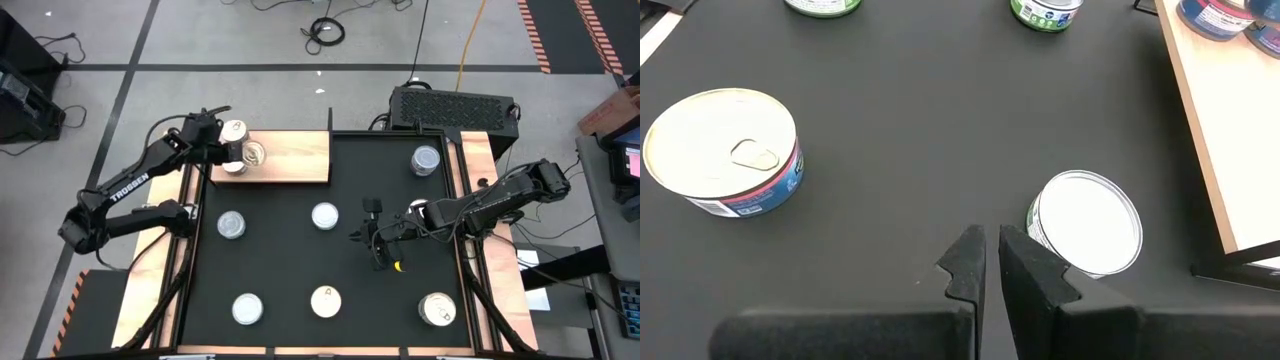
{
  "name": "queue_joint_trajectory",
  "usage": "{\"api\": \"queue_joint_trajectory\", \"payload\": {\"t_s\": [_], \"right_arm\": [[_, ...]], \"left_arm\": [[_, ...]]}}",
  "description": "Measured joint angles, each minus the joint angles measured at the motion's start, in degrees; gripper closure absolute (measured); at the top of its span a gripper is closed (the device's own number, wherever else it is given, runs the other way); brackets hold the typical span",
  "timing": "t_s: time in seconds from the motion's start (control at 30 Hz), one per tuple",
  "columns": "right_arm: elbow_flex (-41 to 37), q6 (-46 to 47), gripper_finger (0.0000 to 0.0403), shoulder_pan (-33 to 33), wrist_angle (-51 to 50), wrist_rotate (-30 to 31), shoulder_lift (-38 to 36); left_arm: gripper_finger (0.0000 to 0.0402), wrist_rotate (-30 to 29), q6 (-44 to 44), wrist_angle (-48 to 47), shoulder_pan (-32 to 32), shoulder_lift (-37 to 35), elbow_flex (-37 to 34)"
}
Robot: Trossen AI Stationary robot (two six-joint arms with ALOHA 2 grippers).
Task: Stack canned seafood by type on shelf
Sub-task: Stack the blue tuna can on top of the blue tuna can on the shelf
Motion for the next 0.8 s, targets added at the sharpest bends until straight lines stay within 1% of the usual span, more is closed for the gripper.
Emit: {"api": "queue_joint_trajectory", "payload": {"t_s": [0.13,0.3,0.4,0.5,0.6,0.8], "right_arm": [[0.0,0.0,0.0376,0.0,0.0,0.0,0.0],[0.0,-0.2,0.0376,0.0,0.0,0.0,0.0],[0.0,-0.2,0.0376,0.0,0.0,0.0,0.0],[0.0,-0.1,0.0376,0.0,0.0,0.0,0.0],[0.0,-0.1,0.0376,0.0,0.0,0.0,0.0],[0.0,0.0,0.0376,0.0,0.0,0.0,0.0]], "left_arm": [[0.0401,3.0,0.0,1.2,0.0,0.0,1.3],[0.0401,3.1,0.2,0.4,-0.3,0.0,6.2],[0.0401,2.4,2.3,-3.1,0.5,0.0,9.9],[0.0401,-0.4,5.4,-8.9,2.4,0.5,12.9],[0.0401,-1.5,8.1,-13.7,4.9,1.4,14.1],[0.0401,-1.3,12.6,-15.9,9.9,3.5,14.1]]}}
